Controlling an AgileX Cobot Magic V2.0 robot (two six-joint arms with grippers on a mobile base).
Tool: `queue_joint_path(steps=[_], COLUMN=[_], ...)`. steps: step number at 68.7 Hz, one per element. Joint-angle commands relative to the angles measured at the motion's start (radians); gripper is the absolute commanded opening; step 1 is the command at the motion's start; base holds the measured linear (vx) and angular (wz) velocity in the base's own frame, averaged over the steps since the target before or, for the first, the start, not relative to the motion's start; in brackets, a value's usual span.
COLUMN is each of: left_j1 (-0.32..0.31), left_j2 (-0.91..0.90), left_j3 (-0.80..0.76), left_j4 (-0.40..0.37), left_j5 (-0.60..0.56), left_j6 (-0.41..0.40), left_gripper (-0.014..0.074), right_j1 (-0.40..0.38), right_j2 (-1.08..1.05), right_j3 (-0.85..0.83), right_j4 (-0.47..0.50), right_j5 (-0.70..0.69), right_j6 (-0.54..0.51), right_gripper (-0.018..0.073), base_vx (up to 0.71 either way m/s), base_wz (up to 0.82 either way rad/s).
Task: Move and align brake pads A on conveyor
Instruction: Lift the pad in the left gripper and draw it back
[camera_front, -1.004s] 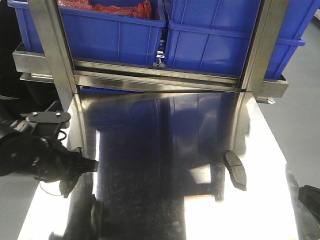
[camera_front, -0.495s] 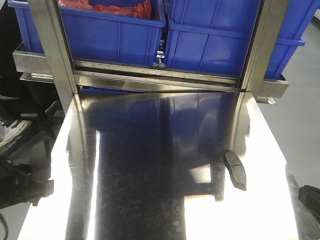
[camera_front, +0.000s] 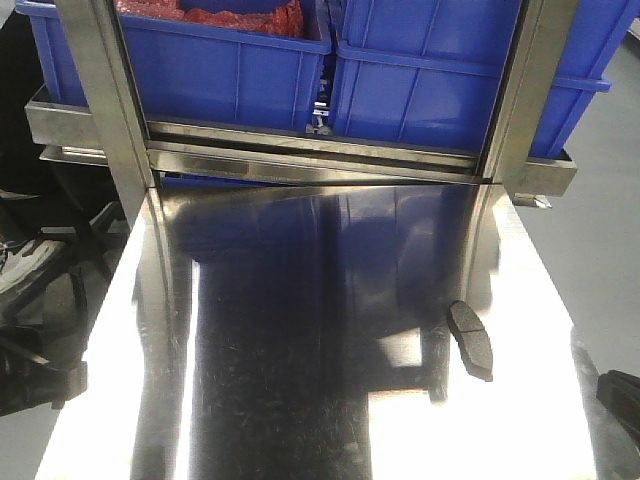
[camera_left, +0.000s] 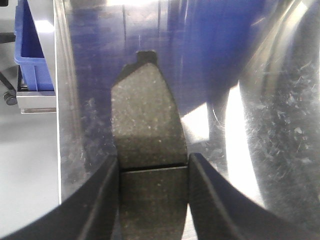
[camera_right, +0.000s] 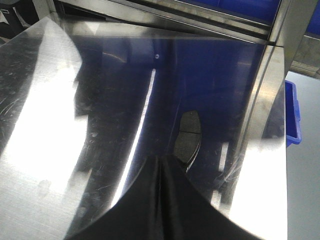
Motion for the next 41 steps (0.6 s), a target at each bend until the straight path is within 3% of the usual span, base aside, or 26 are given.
queue_joint_path(steps=[1, 41], left_j1=[0.002, 0.002], left_j2=[-0.013, -0.013], left_j3=[-0.027, -0.027], left_j4=[0.008, 0.008], left_j5=[-0.078, -0.078], left_j6=[0.0, 0.0], left_gripper=[0.0002, 0.0002], right_j1=[-0.004, -0.004], right_j2=[0.009, 0.009], right_j3=[-0.027, -0.027], right_j4=[-0.01, -0.01], right_j5=[-0.068, -0.074], right_j6=[-0.007, -0.007], right_gripper=[-0.001, -0.001], base_vx=[0.0, 0.0], base_wz=[0.0, 0.0])
